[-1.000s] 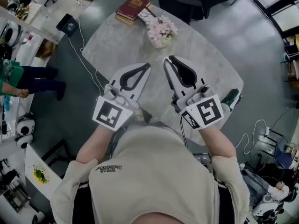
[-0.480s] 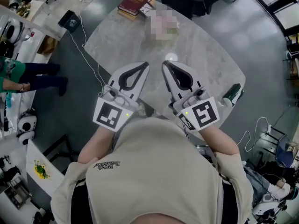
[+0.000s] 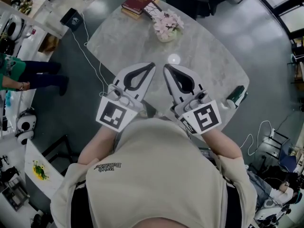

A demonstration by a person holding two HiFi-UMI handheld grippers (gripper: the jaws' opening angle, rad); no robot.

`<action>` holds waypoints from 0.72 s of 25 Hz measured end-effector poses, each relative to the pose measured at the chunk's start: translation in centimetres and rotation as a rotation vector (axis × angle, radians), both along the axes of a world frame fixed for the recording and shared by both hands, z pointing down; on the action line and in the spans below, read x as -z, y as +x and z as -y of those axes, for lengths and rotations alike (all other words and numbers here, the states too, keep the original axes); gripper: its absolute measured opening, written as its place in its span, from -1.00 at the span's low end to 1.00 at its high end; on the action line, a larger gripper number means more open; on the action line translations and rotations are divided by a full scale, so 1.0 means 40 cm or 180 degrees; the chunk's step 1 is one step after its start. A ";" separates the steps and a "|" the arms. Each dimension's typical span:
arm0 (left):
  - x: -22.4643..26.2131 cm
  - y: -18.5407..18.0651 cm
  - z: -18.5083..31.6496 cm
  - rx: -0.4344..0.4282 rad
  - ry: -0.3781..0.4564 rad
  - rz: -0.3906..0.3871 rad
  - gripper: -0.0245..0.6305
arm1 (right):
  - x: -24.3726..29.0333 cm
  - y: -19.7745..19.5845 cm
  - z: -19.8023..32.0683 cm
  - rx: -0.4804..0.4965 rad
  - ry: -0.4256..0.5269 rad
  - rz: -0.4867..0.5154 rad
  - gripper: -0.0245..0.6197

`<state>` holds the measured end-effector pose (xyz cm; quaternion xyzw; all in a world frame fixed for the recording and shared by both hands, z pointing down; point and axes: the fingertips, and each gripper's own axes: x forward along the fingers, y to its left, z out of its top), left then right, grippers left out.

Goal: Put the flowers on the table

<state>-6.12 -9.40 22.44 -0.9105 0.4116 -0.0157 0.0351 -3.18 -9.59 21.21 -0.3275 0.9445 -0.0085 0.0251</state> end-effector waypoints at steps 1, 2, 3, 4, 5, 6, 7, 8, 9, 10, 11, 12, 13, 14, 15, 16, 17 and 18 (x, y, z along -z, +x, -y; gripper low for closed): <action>-0.002 0.001 -0.002 -0.0002 -0.0006 -0.0011 -0.91 | -0.002 -0.002 -0.002 0.0005 -0.0006 -0.0005 -0.89; -0.004 0.001 -0.005 -0.0005 -0.0018 -0.0021 -0.91 | -0.004 -0.003 -0.005 0.0008 -0.0010 -0.0012 -0.89; -0.007 0.001 -0.008 -0.0012 -0.0034 -0.0026 -0.91 | -0.005 -0.005 -0.008 0.0011 -0.0014 -0.0018 -0.89; -0.008 0.002 -0.012 -0.0024 -0.0048 -0.0023 -0.91 | -0.005 -0.005 -0.011 0.0012 -0.0016 -0.0020 -0.89; -0.009 0.004 -0.015 -0.0036 -0.0057 -0.0016 -0.91 | -0.004 -0.006 -0.013 0.0012 -0.0013 -0.0017 -0.89; -0.008 0.004 -0.017 -0.0041 -0.0058 -0.0014 -0.91 | -0.003 -0.006 -0.014 0.0010 -0.0007 -0.0012 -0.89; -0.006 0.004 -0.017 -0.0037 -0.0055 -0.0020 -0.91 | -0.002 -0.005 -0.015 0.0009 -0.0002 -0.0009 -0.89; -0.003 0.003 -0.018 -0.0031 -0.0051 -0.0031 -0.91 | -0.001 -0.005 -0.016 0.0008 0.0000 -0.0010 -0.89; 0.000 0.003 -0.019 -0.0028 -0.0047 -0.0040 -0.91 | 0.001 -0.005 -0.018 0.0010 0.0000 -0.0014 -0.89; 0.003 0.003 -0.021 -0.0029 -0.0046 -0.0047 -0.91 | 0.003 -0.005 -0.021 0.0013 0.0001 -0.0017 -0.89; 0.006 0.003 -0.024 -0.0031 -0.0049 -0.0051 -0.91 | 0.006 -0.006 -0.025 0.0016 0.0005 -0.0015 -0.89; 0.007 0.003 -0.026 -0.0033 -0.0053 -0.0055 -0.91 | 0.009 -0.006 -0.027 0.0017 0.0009 -0.0012 -0.89; 0.008 0.003 -0.028 -0.0037 -0.0056 -0.0062 -0.91 | 0.011 -0.007 -0.029 0.0017 0.0012 -0.0009 -0.89; 0.008 0.003 -0.029 -0.0041 -0.0058 -0.0068 -0.91 | 0.011 -0.007 -0.030 0.0016 0.0013 -0.0009 -0.89; 0.008 0.004 -0.030 -0.0045 -0.0060 -0.0070 -0.91 | 0.011 -0.007 -0.031 0.0018 0.0012 -0.0009 -0.89; 0.006 0.004 -0.031 -0.0050 -0.0063 -0.0067 -0.91 | 0.009 -0.007 -0.032 0.0022 0.0012 -0.0012 -0.89; 0.004 0.005 -0.033 -0.0055 -0.0067 -0.0061 -0.91 | 0.008 -0.007 -0.034 0.0029 0.0014 -0.0017 -0.89; 0.002 0.006 -0.034 -0.0062 -0.0072 -0.0053 -0.91 | 0.006 -0.007 -0.036 0.0035 0.0018 -0.0023 -0.89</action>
